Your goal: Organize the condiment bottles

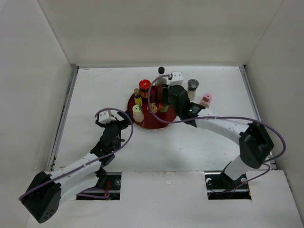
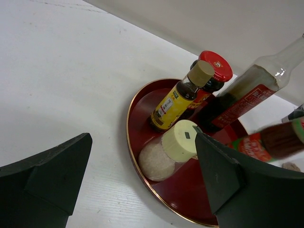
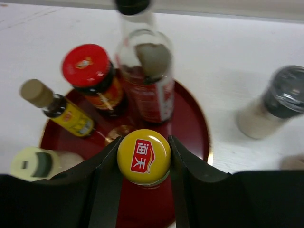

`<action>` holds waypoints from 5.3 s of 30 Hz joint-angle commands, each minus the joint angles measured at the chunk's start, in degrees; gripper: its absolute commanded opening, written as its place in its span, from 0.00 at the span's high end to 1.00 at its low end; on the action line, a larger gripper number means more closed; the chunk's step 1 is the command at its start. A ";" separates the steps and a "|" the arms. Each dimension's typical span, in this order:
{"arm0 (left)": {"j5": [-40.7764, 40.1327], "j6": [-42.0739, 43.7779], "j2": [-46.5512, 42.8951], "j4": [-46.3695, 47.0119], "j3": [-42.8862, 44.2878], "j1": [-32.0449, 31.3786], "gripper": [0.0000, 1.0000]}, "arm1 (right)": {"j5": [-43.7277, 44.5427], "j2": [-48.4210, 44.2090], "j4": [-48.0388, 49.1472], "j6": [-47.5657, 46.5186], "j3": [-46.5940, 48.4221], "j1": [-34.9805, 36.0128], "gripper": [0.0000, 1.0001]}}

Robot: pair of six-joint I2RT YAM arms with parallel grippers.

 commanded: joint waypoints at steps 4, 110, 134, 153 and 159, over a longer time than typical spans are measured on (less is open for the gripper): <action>0.07 -0.93 -1.71 2.24 -0.87 0.47 0.08 | -0.84 9.10 11.21 -1.96 13.52 2.89 0.65; 2.27 -1.81 0.93 3.38 -0.52 1.00 0.08 | -6.73 18.79 5.58 -2.66 12.30 -24.44 0.23; 2.01 -1.63 -0.39 3.20 -0.61 0.03 0.08 | -4.54 3.04 14.63 1.91 -1.32 -7.74 0.41; 2.18 -1.72 -0.66 2.68 -0.52 0.12 0.08 | -1.37 -5.62 14.64 2.08 -9.22 -6.24 0.00; 2.27 -1.81 -0.65 2.68 -0.61 0.47 0.08 | 6.17 -13.20 10.69 3.66 -15.81 -16.16 0.00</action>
